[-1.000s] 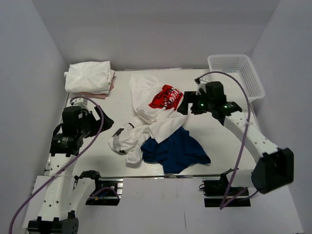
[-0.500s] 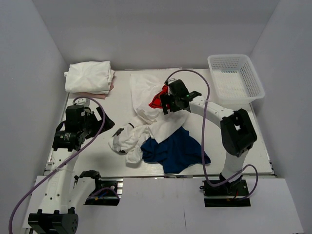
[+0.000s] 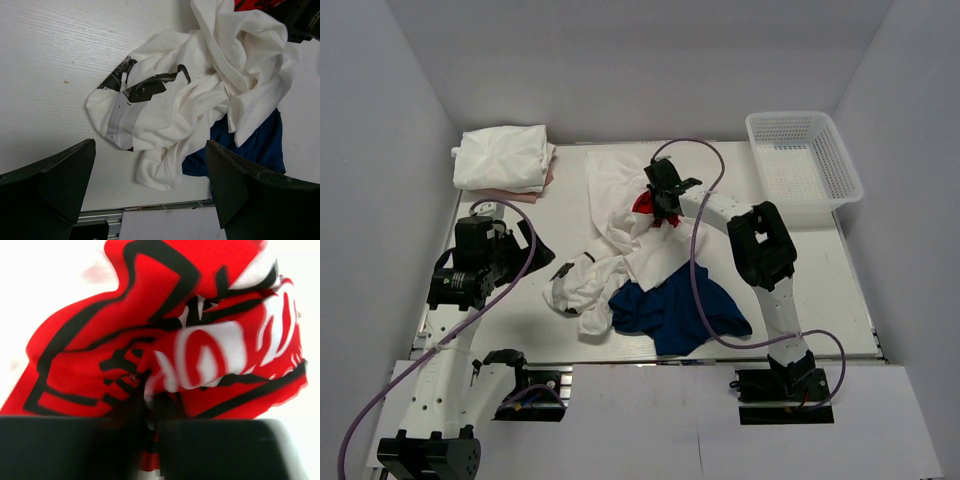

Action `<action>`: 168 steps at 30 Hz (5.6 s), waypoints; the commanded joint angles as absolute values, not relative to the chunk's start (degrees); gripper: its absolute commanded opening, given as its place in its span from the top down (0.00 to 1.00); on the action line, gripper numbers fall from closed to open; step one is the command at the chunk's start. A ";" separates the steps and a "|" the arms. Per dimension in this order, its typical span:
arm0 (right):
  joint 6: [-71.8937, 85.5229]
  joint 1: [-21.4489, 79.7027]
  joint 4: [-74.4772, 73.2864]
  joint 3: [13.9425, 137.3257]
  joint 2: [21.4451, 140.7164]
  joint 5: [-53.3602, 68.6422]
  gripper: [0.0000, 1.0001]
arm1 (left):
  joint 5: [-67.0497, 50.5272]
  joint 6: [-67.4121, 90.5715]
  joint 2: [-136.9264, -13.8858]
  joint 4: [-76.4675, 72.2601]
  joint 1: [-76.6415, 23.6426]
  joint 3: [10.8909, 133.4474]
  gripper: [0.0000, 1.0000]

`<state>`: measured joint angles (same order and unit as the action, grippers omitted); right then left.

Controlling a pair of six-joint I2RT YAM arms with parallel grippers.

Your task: Fold and stack the t-shirts

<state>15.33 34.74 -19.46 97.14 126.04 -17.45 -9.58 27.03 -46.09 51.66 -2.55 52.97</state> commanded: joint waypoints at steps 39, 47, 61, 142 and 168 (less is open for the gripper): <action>-13.01 4.85 12.05 119.98 104.68 -34.74 1.00 | -11.60 28.21 -48.86 46.76 -2.37 53.00 0.00; -5.64 0.70 6.51 106.98 108.01 -32.16 1.00 | -12.30 28.83 -52.11 46.14 -2.37 51.42 0.00; -1.30 -2.64 -26.10 115.84 110.84 -7.22 0.10 | -12.22 31.02 -53.79 45.62 -2.37 48.26 0.00; 2.54 1.68 6.50 131.93 110.03 -29.46 1.00 | -6.68 30.50 -50.98 52.13 -3.52 53.09 0.00; 15.38 -6.77 -13.25 103.62 128.39 -11.45 0.95 | -15.03 32.25 -62.49 44.30 -3.52 54.14 0.00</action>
<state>11.84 -6.68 -8.34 102.63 128.03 -16.21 -13.10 31.53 -62.96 45.25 -3.22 52.73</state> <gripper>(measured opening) 0.168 0.998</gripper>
